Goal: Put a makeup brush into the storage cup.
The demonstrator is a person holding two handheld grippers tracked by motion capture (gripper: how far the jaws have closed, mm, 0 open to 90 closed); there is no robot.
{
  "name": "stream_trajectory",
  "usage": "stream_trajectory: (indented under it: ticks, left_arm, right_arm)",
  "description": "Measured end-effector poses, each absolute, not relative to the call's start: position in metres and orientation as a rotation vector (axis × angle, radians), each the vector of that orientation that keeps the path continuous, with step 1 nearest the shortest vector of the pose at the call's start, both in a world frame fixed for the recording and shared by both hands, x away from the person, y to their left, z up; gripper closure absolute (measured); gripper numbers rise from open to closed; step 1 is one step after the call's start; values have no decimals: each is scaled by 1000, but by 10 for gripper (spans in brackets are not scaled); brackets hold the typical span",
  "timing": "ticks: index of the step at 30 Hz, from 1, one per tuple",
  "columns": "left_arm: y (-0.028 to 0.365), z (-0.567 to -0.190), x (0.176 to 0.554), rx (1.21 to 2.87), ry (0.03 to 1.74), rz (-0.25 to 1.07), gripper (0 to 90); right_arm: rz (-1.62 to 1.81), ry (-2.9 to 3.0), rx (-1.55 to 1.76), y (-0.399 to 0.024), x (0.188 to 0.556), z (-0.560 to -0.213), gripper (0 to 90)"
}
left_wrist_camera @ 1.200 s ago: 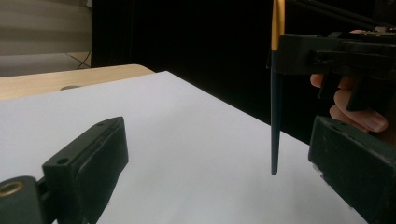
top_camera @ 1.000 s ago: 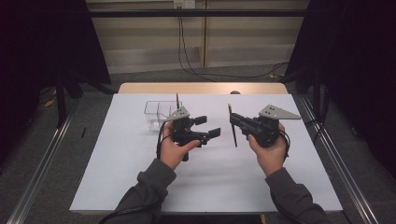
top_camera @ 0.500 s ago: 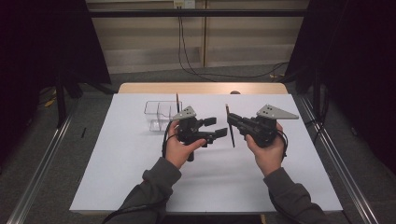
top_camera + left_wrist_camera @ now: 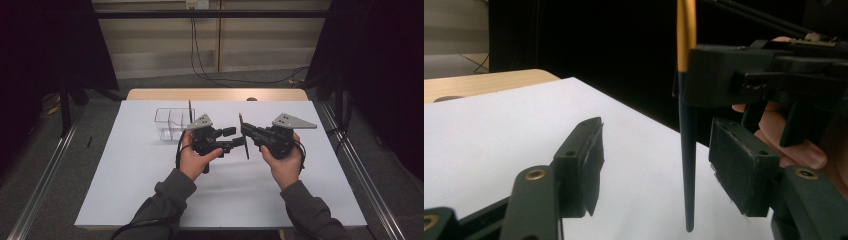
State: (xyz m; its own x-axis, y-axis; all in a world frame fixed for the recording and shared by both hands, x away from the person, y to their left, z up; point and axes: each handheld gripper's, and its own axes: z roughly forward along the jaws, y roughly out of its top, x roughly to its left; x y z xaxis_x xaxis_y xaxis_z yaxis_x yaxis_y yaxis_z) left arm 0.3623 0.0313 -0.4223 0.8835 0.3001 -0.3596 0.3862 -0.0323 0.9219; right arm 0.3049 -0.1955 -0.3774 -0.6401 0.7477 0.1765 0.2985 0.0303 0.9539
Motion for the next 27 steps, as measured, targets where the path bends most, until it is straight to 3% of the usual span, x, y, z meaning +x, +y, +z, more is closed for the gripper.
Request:
stream_trajectory:
  ticks: [16, 27]
  left_arm:
    - [31, -423, 361, 1617, 536, -92, 621]
    - [30, -421, 359, 1615, 528, -92, 723]
  right_arm:
    - [1651, 1943, 1068, -193, 306, -379, 843]
    - [1651, 1947, 1083, -192, 306, -381, 843]
